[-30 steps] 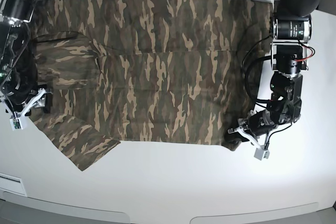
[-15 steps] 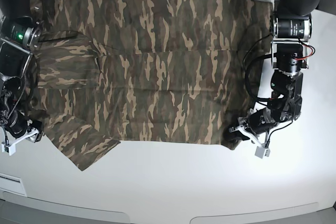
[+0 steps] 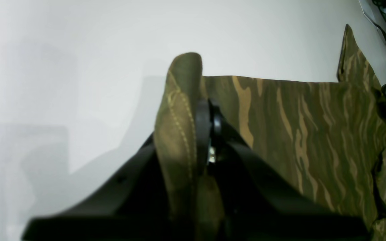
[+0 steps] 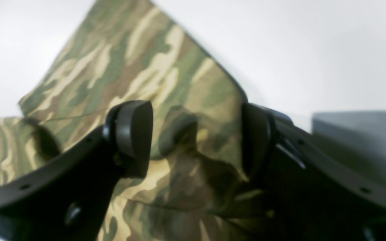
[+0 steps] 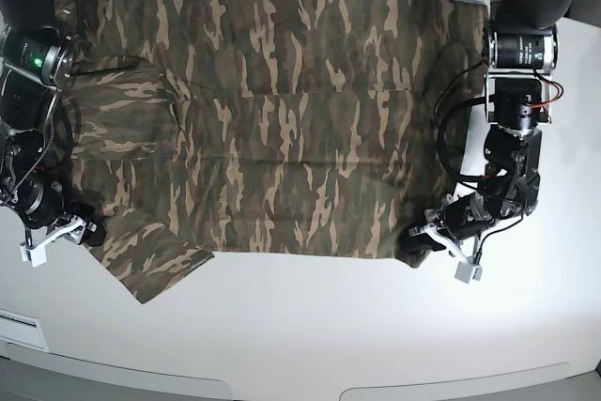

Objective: Fold the T-shirt properly
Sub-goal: 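Grasp the hem corners with both grippers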

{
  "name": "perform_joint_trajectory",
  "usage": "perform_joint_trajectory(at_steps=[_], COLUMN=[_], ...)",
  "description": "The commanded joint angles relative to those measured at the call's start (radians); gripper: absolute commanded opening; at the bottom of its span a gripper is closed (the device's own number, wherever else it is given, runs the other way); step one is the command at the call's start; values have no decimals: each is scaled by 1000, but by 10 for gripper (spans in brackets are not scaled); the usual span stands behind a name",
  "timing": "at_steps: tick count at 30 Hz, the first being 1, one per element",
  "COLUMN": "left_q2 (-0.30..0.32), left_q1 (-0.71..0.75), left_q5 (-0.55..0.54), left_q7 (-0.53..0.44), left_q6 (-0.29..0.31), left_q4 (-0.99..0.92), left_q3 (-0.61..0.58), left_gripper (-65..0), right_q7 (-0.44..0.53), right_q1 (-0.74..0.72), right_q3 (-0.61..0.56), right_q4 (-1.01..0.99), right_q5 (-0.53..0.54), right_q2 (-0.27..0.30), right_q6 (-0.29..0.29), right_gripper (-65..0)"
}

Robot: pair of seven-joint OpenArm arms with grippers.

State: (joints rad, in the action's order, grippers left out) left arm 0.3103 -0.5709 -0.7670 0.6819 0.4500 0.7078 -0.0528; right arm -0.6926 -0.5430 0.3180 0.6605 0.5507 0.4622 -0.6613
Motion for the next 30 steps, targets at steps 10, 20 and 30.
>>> perform_joint_trajectory(at_steps=[10,20,30], left_q2=[5,-14,-10], left_q1=[-43,-171,-175], left_q5=[60,142,-22], left_q7=[28,8,219], left_q6=[26,30,187], left_q4=[-3,-3,-3], left_q3=[-5,-5,-5], left_gripper=[-650,-650,-650], right_q7=[10,-43,-163], right_q1=[-56,-105,-49], right_q3=[3,-16,-117], right_q4=[14,42,209], right_q5=[29,109,187], right_q2=[21,63,154], right_q6=[-37,-37,-37], right_gripper=[-650,-650,-650])
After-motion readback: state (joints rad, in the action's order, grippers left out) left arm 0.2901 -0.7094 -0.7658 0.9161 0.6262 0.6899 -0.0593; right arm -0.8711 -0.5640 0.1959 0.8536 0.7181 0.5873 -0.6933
